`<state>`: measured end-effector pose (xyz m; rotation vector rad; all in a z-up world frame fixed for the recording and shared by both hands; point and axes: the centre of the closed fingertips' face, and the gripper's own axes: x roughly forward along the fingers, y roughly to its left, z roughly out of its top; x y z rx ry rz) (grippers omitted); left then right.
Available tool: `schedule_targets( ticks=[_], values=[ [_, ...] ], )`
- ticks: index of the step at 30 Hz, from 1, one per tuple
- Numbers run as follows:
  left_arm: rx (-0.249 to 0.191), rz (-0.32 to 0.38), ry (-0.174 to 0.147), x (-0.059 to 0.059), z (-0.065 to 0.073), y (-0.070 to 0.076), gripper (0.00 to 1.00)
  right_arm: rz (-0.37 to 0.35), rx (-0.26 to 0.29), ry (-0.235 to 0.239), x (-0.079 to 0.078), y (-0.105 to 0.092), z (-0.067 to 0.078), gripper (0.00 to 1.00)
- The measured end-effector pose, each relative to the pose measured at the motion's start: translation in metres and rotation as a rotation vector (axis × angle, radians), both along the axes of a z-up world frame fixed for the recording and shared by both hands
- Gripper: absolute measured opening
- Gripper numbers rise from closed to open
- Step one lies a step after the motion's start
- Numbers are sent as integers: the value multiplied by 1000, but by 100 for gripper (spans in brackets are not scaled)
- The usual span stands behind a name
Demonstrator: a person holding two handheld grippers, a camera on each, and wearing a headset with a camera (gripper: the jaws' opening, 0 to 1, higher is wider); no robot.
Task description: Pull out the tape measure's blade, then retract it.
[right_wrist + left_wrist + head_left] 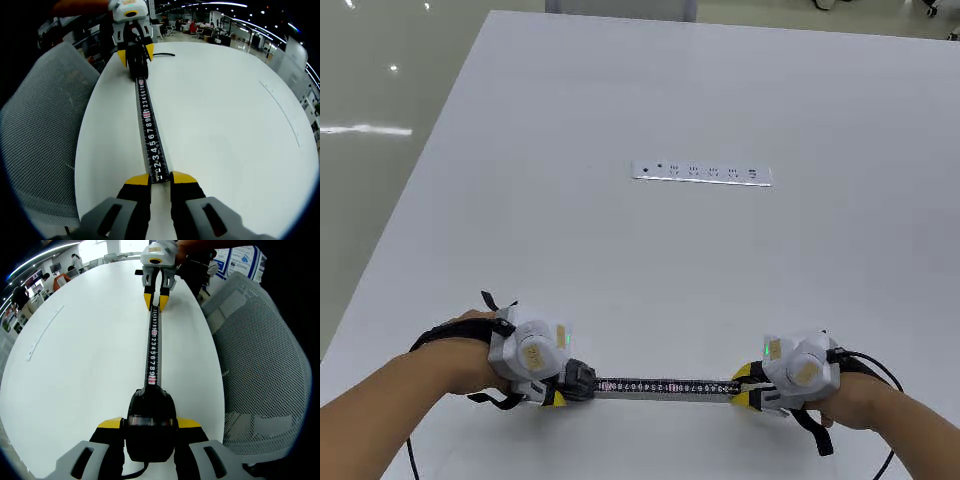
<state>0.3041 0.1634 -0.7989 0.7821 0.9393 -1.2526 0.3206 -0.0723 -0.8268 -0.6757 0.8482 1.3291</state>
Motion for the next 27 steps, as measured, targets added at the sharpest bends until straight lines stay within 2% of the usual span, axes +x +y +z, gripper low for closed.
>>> schedule_targets(
  ticks=[27],
  values=[
    [4,3,2,0,-1,0,35,-12,-5,2,0,-10,1,12]
  ],
)
